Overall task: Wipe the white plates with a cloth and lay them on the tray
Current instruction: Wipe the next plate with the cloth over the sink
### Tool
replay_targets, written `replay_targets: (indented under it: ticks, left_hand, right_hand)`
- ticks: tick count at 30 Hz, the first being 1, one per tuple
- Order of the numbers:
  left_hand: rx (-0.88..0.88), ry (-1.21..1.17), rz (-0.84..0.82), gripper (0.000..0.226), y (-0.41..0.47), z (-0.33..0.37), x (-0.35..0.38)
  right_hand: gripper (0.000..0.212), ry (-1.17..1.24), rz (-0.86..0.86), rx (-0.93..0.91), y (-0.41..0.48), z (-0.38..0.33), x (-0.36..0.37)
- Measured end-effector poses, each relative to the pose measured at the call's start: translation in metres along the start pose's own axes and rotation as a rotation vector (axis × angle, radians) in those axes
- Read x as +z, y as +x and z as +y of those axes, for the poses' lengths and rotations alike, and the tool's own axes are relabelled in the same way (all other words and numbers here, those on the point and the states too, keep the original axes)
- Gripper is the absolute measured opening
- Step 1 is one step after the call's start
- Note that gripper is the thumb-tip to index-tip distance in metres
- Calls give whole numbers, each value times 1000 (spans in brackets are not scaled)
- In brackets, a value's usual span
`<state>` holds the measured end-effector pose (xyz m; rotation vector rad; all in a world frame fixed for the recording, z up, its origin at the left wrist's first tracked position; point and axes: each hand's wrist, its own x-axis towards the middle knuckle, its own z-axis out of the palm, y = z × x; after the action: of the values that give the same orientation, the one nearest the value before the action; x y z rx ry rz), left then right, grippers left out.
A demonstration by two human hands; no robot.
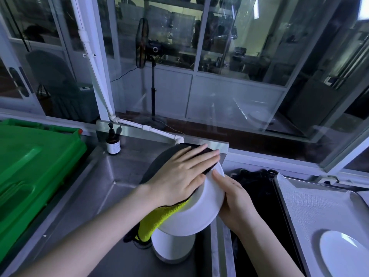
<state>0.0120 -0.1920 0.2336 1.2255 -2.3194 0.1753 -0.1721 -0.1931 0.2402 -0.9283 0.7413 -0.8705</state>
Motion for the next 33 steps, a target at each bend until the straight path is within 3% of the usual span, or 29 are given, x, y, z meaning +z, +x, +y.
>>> replay_targets:
  ticks: [3, 7, 10, 14, 22, 26, 31, 33]
  left_hand:
    - [-25, -86, 11, 51, 1, -12, -3]
    - [-359, -382, 146, 50, -15, -36, -2]
    - [-443, -478, 259, 52, -31, -23, 7]
    - [-415, -256, 389, 52, -42, 25, 30]
    - [-345, 88, 201, 55, -12, 57, 37]
    - [-268, 54, 164, 55, -11, 41, 35]
    - [-381, -164, 188, 55, -24, 9, 35]
    - [-309, -152, 175, 54, -29, 13, 41]
  right_hand:
    - [42, -14, -7, 5, 0, 0, 2]
    - [46, 8, 22, -43, 0, -14, -3]
    - [44, 33, 52, -81, 2, -20, -10]
    - [49, 200, 55, -105, 9, -21, -6]
    - [52, 337, 128, -1, 14, 4, 16]
    - [47, 326, 136, -30, 13, 5, 17]
    - [55, 248, 202, -51, 9, 5, 9]
    - [55, 232, 240, -57, 10, 10, 5]
